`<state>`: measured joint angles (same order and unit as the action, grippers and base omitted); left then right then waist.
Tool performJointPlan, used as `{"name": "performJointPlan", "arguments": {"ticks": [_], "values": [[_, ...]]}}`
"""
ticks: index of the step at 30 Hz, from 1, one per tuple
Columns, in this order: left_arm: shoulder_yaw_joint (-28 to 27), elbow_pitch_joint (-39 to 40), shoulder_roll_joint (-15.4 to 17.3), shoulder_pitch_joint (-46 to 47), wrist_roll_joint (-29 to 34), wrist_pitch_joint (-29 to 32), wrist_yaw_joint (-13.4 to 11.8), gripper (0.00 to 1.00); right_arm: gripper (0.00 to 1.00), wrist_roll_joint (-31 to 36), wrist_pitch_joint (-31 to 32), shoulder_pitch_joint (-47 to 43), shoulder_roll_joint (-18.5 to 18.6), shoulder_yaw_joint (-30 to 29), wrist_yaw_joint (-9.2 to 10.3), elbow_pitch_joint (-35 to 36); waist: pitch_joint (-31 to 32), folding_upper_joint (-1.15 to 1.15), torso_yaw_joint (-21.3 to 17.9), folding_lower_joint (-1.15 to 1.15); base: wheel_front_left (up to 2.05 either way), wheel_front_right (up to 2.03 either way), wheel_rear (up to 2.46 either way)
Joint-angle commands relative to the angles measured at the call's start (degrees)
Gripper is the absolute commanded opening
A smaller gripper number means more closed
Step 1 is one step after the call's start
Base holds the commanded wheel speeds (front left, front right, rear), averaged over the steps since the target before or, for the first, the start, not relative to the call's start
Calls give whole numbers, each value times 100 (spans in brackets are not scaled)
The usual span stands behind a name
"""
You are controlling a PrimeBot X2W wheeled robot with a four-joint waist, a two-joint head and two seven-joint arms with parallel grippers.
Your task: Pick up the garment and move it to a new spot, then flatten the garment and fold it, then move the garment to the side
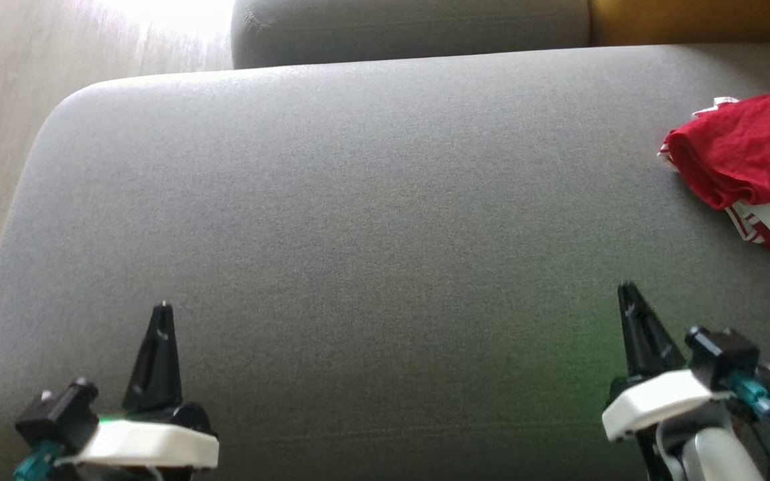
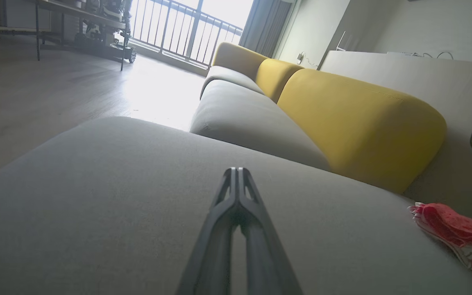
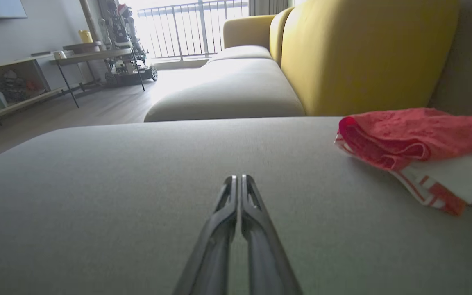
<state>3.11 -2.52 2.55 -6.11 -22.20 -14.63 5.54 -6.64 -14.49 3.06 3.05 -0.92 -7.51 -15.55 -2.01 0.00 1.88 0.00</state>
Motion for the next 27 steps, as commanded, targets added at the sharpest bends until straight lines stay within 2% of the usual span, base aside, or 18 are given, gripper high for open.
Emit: {"name": "performJointPlan", "arguments": {"ticks": [1,27], "values": [[-6,142,9,97,-86,14,1,0,0,-107,19,118,0,-11,0,138,2,0,-2,0,0,0,0],[-113,-161,92,350,-1689,394,44,0,0,-1958,472,155,-4,-129,0,147,42,0,-42,0,0,0,0]]}}
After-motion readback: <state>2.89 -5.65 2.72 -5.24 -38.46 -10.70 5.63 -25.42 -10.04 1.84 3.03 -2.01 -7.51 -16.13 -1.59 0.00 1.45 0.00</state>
